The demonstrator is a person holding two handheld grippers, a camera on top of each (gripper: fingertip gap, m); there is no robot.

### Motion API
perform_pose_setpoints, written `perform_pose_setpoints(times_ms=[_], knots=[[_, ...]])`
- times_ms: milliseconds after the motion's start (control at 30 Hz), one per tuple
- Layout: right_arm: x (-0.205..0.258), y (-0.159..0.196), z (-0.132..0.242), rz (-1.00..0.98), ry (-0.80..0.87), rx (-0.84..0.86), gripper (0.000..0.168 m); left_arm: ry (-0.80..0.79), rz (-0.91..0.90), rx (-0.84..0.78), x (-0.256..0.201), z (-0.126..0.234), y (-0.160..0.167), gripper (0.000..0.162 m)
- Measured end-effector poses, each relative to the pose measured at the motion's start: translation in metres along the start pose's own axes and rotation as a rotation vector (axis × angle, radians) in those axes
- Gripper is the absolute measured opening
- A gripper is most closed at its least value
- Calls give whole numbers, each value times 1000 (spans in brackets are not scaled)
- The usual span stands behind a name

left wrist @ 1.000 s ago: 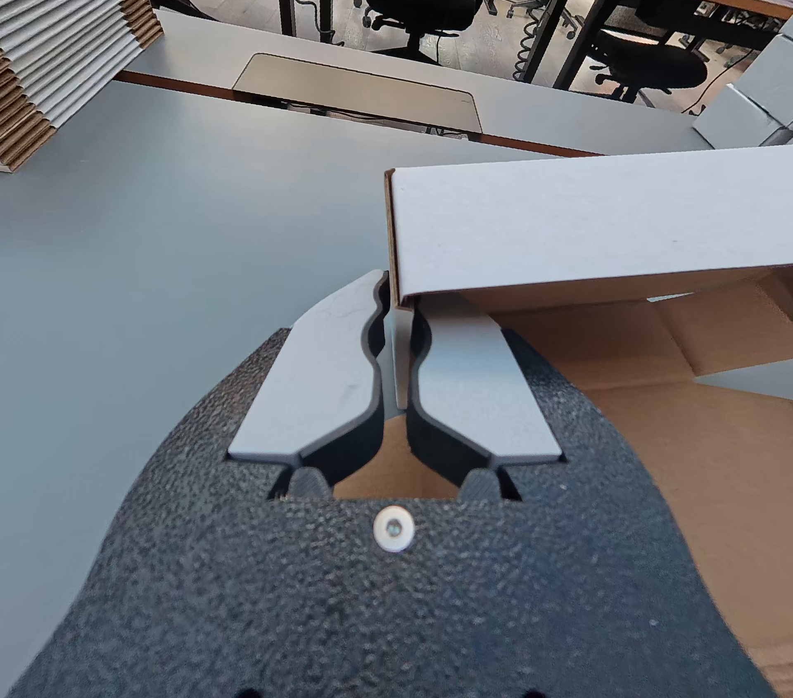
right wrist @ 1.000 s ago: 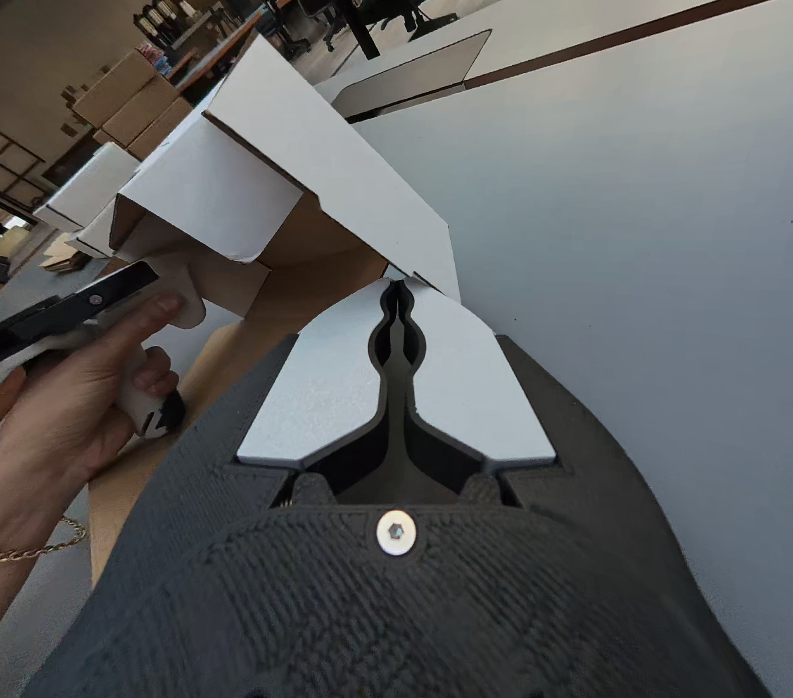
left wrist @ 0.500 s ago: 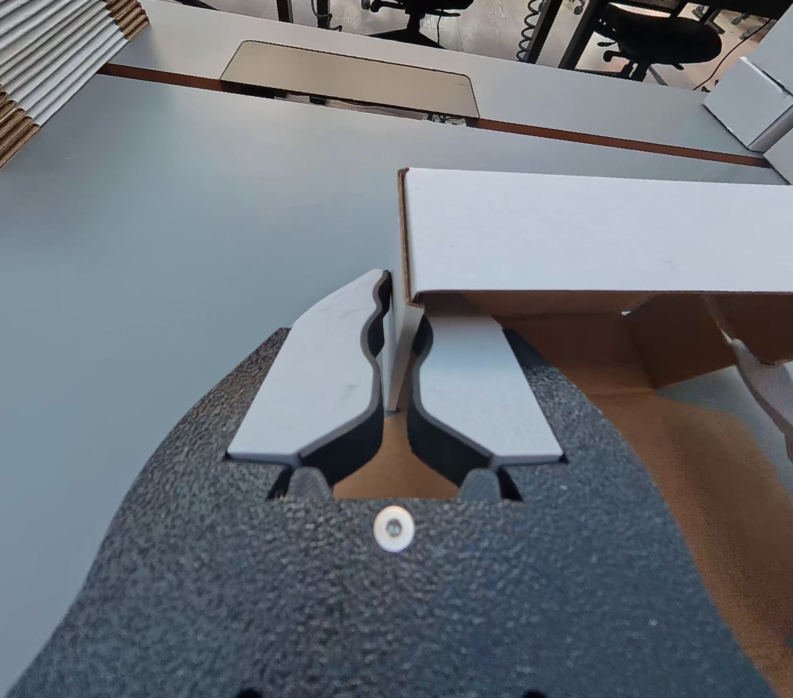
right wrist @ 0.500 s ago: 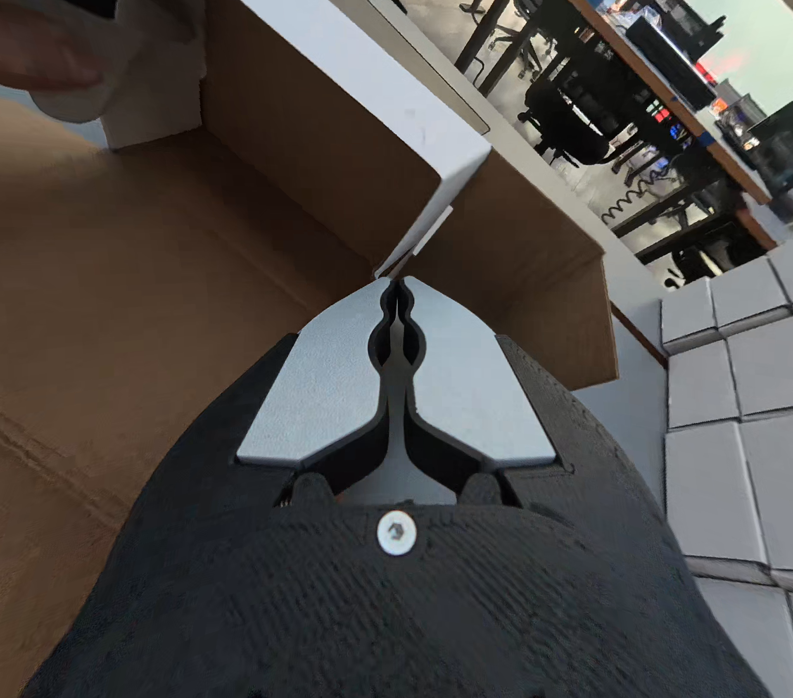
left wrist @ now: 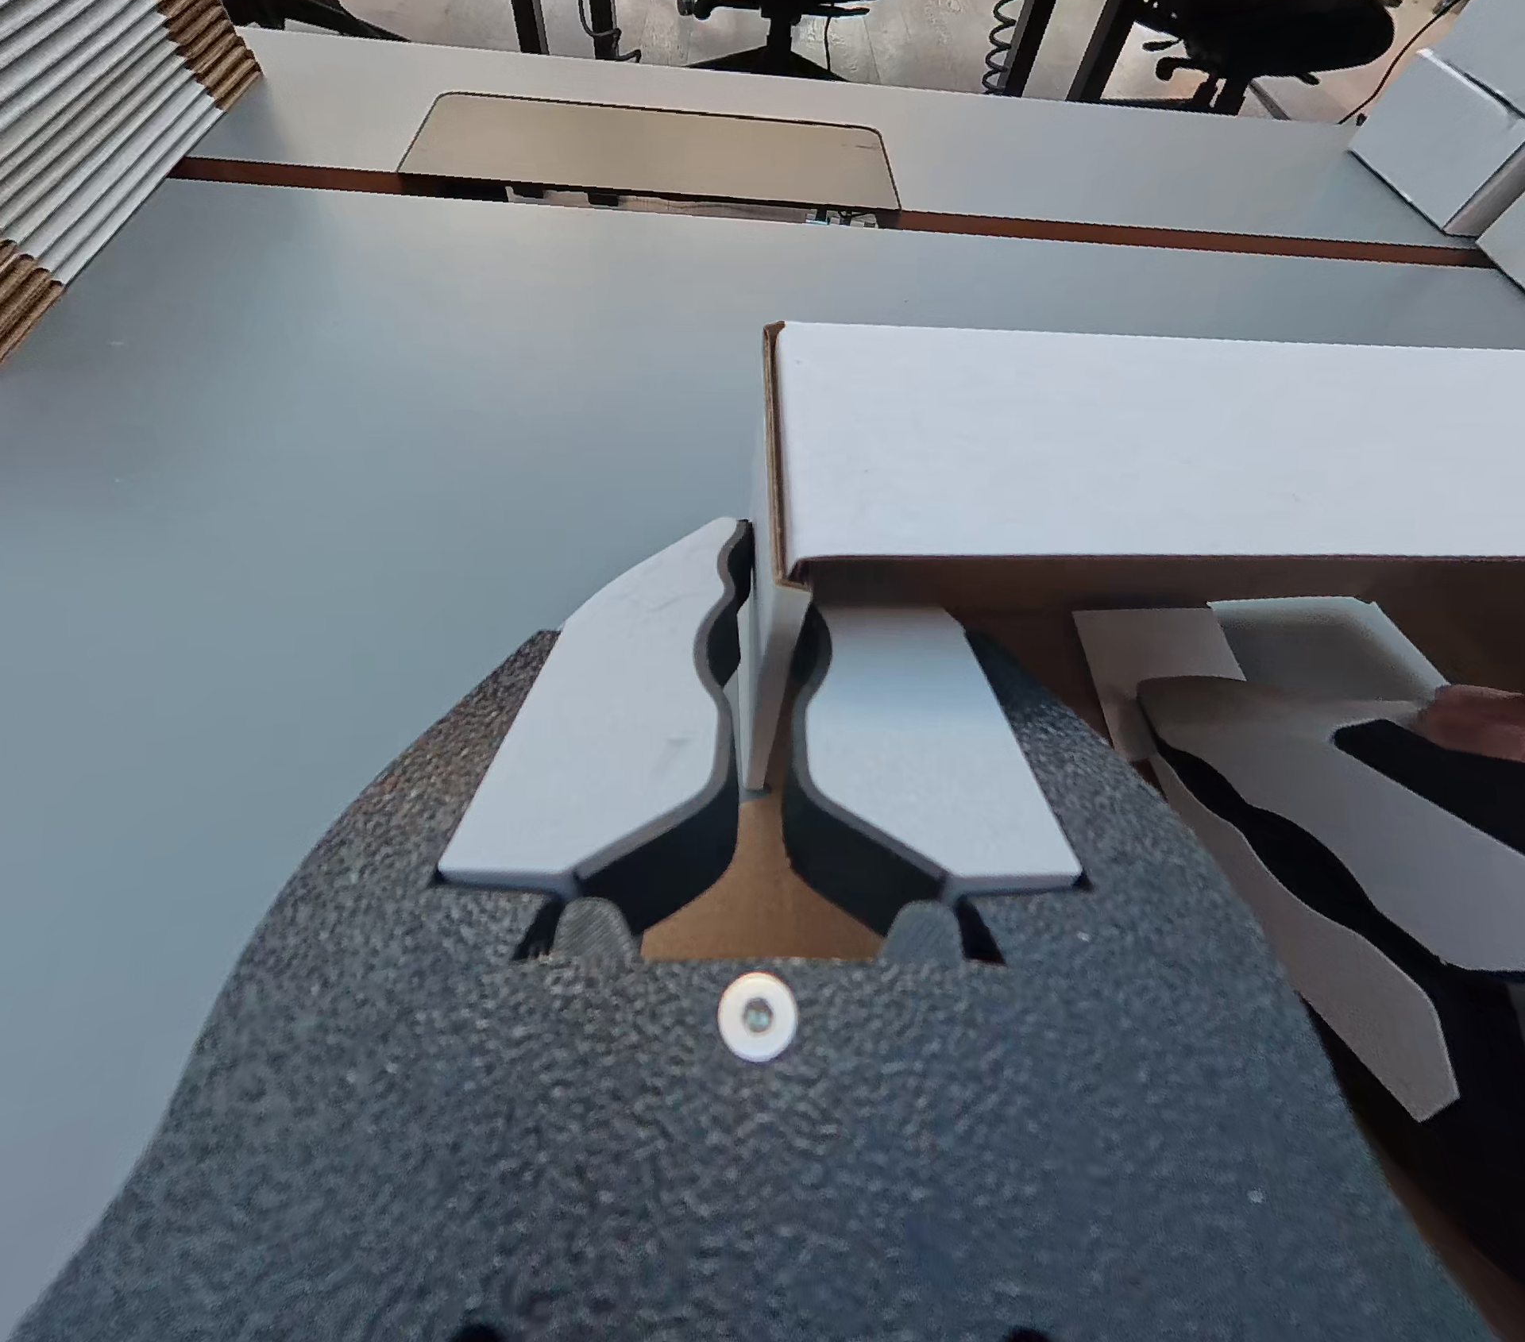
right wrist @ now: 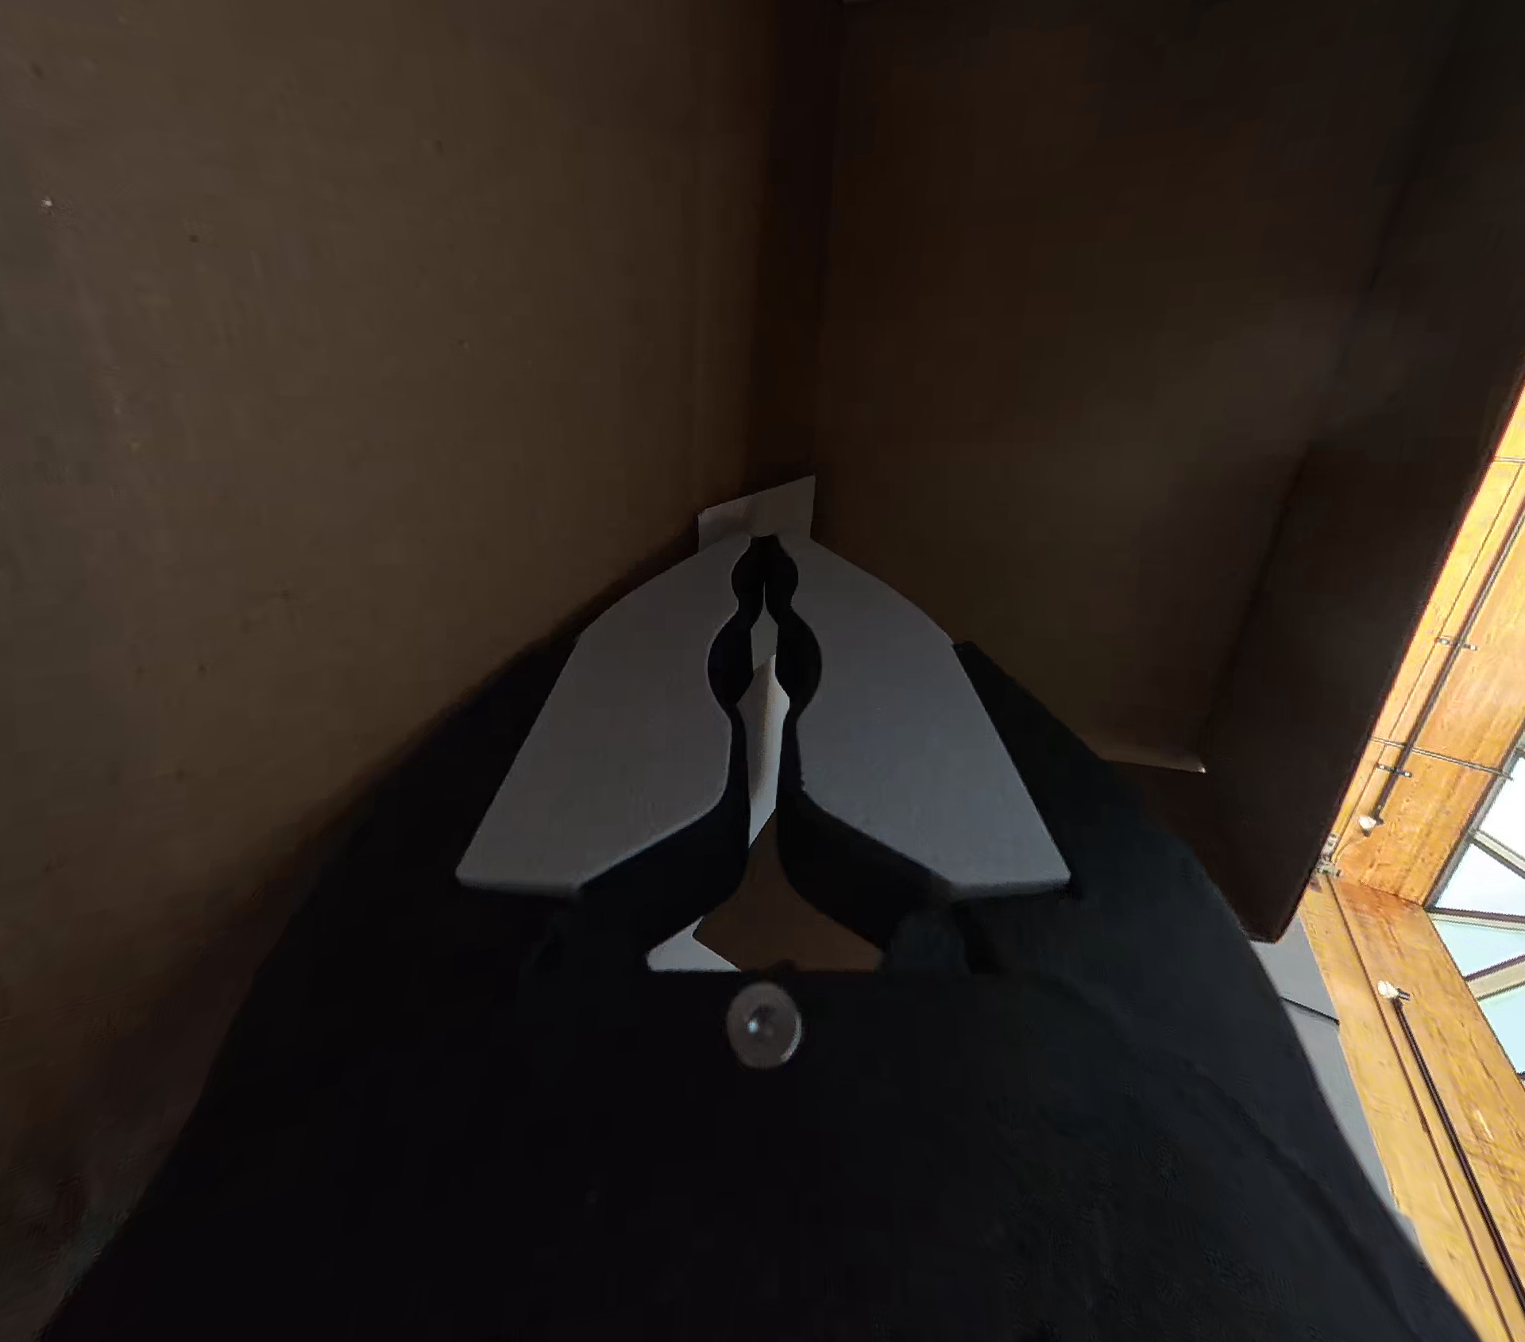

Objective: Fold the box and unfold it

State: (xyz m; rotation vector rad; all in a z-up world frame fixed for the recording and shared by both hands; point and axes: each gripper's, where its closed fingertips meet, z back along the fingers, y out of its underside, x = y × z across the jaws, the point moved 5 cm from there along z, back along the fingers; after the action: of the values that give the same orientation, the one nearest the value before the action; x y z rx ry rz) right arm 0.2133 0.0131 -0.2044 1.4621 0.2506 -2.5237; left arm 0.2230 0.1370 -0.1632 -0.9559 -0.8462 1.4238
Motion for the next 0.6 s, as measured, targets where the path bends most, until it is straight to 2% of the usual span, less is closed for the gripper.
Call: perform_pose_setpoints(times_ms=[133,233,300,400,467,600], knots=[[0,0,0,7,8,-4,0,-11,-10,1,0,0,0,6],[-9,3,7,-112,-35,-59,0,-16,-6,3,1,-1,0,5],[-17,3,24,-216,-40,-145,0,-14,9,3,2,-1,0,5],[-16,7,57,-391,-154,-320,0,-3,34,3,4,-1,0,6],[-21,23,73,-506,-169,-370,0,0,36,3,4,-1,0,6],[-56,82,103,-868,-34,-465,2,8,47,2,5,-1,0,6]])
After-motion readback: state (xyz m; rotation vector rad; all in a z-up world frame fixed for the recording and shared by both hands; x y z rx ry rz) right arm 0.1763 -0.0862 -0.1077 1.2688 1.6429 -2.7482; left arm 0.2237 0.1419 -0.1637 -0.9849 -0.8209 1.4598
